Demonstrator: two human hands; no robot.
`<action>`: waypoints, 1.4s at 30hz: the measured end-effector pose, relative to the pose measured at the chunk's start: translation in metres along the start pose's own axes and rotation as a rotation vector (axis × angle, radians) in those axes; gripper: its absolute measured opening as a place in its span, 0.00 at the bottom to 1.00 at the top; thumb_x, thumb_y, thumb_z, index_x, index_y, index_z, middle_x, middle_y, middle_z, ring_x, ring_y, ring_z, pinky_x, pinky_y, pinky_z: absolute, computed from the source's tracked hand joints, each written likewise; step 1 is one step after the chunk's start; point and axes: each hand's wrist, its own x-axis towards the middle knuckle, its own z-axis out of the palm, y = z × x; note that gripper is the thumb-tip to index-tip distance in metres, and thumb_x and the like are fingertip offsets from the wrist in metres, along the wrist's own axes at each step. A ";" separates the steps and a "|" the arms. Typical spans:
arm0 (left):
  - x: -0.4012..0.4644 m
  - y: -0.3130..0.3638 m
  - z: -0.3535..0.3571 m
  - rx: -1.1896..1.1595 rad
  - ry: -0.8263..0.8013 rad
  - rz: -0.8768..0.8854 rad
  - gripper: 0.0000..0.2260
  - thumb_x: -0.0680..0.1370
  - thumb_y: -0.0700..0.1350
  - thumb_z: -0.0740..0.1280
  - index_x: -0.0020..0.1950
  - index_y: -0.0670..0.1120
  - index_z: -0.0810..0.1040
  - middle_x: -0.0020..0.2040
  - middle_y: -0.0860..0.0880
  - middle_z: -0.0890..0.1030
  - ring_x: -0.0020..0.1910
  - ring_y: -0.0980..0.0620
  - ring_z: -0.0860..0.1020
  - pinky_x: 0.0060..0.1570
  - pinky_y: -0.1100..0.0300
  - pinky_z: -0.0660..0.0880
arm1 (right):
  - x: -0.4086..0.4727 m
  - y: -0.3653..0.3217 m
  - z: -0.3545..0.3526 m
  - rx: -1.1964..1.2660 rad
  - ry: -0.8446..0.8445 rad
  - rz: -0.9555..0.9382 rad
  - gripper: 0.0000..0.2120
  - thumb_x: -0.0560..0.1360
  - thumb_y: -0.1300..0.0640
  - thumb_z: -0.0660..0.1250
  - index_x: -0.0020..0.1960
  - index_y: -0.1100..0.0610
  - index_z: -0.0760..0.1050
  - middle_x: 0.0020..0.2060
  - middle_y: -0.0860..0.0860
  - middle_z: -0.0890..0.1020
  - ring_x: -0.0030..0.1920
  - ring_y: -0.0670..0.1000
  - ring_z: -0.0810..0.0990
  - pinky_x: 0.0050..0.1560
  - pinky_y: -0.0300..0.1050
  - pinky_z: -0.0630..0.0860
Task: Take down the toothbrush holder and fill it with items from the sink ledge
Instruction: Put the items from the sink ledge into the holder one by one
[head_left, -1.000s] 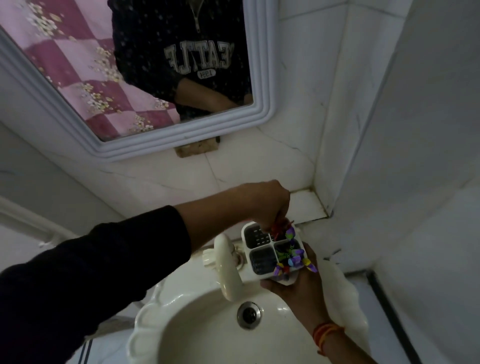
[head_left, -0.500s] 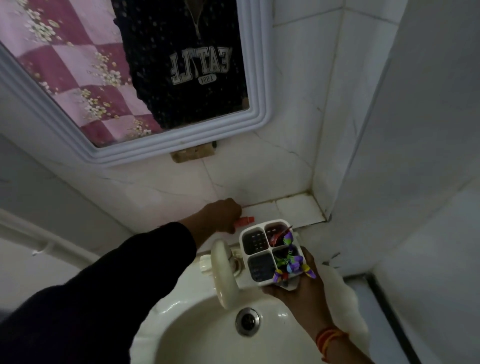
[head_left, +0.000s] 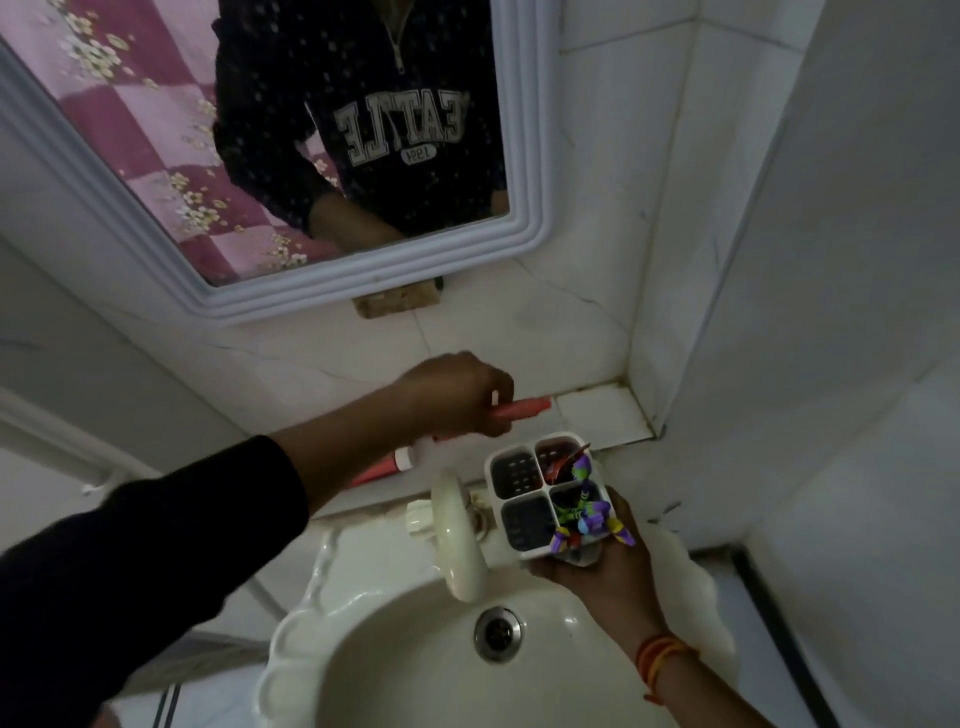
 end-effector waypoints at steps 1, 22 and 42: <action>-0.010 0.006 -0.015 0.032 0.005 0.031 0.15 0.75 0.57 0.72 0.59 0.53 0.81 0.49 0.52 0.84 0.45 0.53 0.80 0.47 0.55 0.79 | 0.001 -0.002 0.000 0.000 -0.006 -0.008 0.41 0.56 0.69 0.86 0.64 0.55 0.73 0.55 0.45 0.84 0.50 0.28 0.80 0.44 0.22 0.76; -0.027 0.028 -0.018 -0.299 -0.192 0.027 0.11 0.75 0.41 0.74 0.56 0.49 0.87 0.52 0.53 0.87 0.42 0.63 0.81 0.48 0.69 0.76 | -0.007 -0.010 0.005 -0.031 0.036 -0.045 0.41 0.56 0.62 0.88 0.63 0.51 0.74 0.56 0.42 0.81 0.55 0.28 0.78 0.50 0.21 0.75; 0.038 -0.047 0.107 0.169 0.070 -0.088 0.12 0.81 0.44 0.61 0.60 0.41 0.78 0.57 0.40 0.80 0.58 0.39 0.77 0.53 0.47 0.78 | 0.001 0.008 0.005 -0.081 0.032 -0.055 0.42 0.55 0.58 0.88 0.64 0.46 0.74 0.57 0.42 0.84 0.57 0.34 0.80 0.54 0.32 0.81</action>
